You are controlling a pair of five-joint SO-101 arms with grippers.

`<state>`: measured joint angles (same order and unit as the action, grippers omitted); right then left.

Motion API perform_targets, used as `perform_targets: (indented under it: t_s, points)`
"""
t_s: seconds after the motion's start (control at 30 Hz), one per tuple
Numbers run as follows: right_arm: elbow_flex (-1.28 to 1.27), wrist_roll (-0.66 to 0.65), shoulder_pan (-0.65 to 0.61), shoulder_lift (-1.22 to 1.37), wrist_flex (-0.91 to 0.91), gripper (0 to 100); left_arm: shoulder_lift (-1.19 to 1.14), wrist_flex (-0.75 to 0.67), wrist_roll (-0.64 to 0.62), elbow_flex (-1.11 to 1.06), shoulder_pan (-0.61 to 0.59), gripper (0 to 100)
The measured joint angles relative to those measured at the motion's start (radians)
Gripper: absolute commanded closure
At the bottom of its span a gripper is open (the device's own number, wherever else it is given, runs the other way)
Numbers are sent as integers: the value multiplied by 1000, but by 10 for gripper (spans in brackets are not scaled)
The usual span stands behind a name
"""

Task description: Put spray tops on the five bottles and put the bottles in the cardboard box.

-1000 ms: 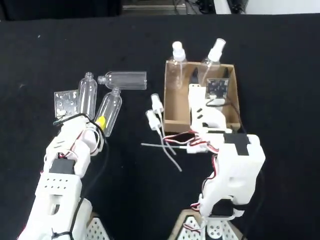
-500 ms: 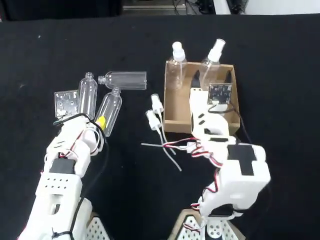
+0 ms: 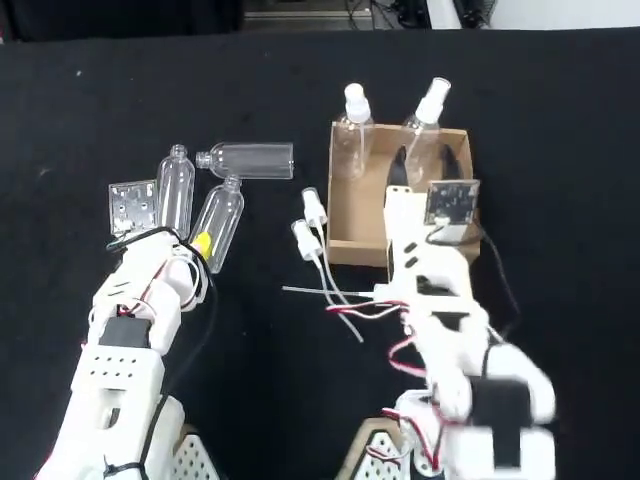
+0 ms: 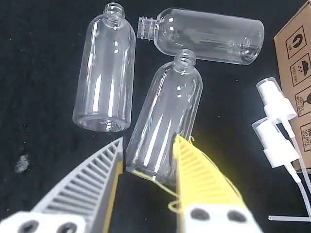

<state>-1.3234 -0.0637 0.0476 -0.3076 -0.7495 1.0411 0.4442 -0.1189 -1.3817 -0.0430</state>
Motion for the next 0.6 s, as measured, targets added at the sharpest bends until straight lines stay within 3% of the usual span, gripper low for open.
perform_targets:
  t_s: [0.17, 0.33, 0.43, 0.6]
  points:
    - [89, 0, 81, -213, 404, 983, 0, 0, 0, 0, 0, 841]
    - [310, 2, 204, -227, 833, 987, 0, 0, 0, 0, 0, 841]
    - [397, 54, 213, -155, 911, 987, 0, 0, 0, 0, 0, 841]
    - [502, 226, 215, 72, 893, 987, 0, 0, 0, 0, 0, 841]
